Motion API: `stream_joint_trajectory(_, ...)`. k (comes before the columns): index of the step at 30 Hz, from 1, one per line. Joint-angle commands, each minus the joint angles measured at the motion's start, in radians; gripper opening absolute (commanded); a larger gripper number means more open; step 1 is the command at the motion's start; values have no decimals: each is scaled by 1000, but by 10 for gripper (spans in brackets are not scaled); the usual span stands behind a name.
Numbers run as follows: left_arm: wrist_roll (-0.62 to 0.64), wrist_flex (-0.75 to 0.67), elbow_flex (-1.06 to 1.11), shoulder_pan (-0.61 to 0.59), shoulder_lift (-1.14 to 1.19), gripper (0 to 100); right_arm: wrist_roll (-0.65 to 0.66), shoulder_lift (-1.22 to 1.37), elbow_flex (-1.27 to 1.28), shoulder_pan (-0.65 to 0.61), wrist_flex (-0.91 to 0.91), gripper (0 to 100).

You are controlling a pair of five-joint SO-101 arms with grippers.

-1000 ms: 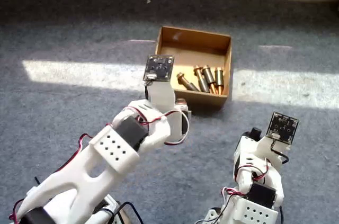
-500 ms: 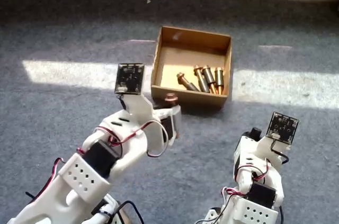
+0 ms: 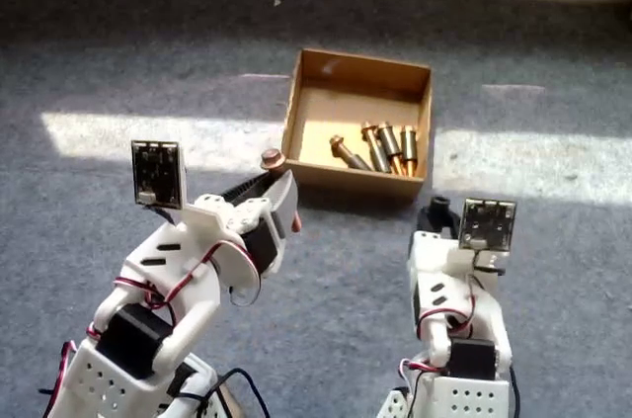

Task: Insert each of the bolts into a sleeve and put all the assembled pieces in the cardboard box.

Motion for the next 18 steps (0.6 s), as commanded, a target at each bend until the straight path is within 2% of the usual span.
stream_joint_trajectory(1,-69,-64,21,-10,-71,5,-8,-16,128,-117,-140,5)
stream_joint_trajectory(9,-72,-144,77,-165,-197,5,-3,-16,133,-344,-383,5)
stream_joint_trajectory(14,-72,-207,136,-236,-283,6,-3,-16,133,-536,-440,5)
stream_joint_trajectory(18,-72,-287,211,-286,-361,7,-11,-16,133,-576,-440,5)
